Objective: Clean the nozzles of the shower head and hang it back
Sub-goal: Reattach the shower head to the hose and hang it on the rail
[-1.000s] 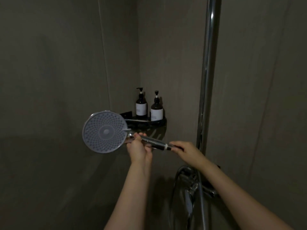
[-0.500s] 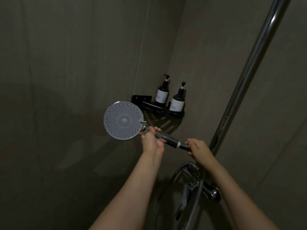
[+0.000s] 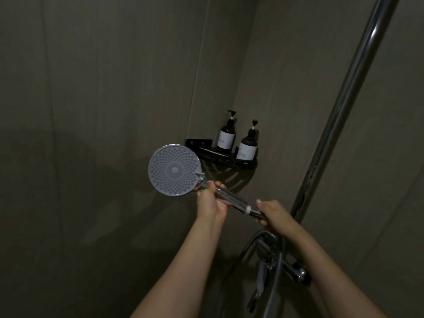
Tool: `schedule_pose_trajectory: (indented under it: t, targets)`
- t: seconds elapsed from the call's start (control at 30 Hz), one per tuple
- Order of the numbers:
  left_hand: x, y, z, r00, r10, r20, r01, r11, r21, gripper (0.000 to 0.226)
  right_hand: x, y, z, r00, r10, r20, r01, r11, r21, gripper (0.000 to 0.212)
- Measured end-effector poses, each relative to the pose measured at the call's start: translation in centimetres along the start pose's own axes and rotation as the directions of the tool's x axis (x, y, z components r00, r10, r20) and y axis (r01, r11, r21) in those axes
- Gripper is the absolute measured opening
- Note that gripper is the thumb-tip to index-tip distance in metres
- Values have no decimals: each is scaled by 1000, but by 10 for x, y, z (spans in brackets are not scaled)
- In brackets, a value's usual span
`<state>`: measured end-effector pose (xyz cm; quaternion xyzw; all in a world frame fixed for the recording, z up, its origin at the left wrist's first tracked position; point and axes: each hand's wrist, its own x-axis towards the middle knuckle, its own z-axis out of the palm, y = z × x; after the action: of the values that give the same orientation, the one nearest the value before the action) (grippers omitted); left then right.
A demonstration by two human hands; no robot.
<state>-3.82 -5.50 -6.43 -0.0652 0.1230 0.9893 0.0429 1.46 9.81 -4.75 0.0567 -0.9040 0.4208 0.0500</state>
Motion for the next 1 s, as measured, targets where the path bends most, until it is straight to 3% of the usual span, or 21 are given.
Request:
schedule_pose_trajectory:
  t: [0.07,0.17,0.23,0.33,0.4,0.43,0.5,0.57,0.63,0.73,0.9,1.0]
  targets:
    - [3,-4,-1,1000,-4,6,4,1000,-10,8,-1,1,-2,999,45,23,-47,996,76,44]
    - [10,-6,0,1000,-4,-17,4,999,-48,10,-7,1,0,999,-37,-17,39,996,85,8]
    - [13,-6,-1,999,4,-33,-6,998,-61,13,-8,4,0,989,-123,-86,125,992,15,17]
    - [11,-10,1,999,0,-32,-2,999,-47,6,-7,8,1,961,-219,-170,198,971,-133,11]
    - [10,-13,2,999,4,-36,-5,1000,-20,6,-6,9,-2,968,-215,-125,182,956,-231,6]
    - [8,-14,1,999,8,-35,-8,1000,10,8,-6,8,-3,981,-182,-70,162,959,-232,14]
    - [4,-16,-2,1000,8,-29,-7,999,41,14,-7,7,-6,998,-63,29,66,987,-146,26]
    - [5,-18,-4,1000,-13,-21,13,1000,12,14,-9,7,-7,994,86,71,-94,988,121,32]
    - [9,-20,-2,1000,-25,-6,25,999,-28,8,-10,9,-5,991,121,65,-134,953,272,31]
    - [17,-23,-1,999,-23,-22,22,999,-41,11,-11,12,-6,1000,-29,-8,29,997,69,12]
    - [21,-24,-3,999,-44,-27,43,998,-35,11,-6,21,-7,963,-204,-178,191,978,-87,23]
    - [19,-25,-5,998,-53,-43,51,998,-31,4,-3,16,-7,987,-151,-61,134,967,-219,24]
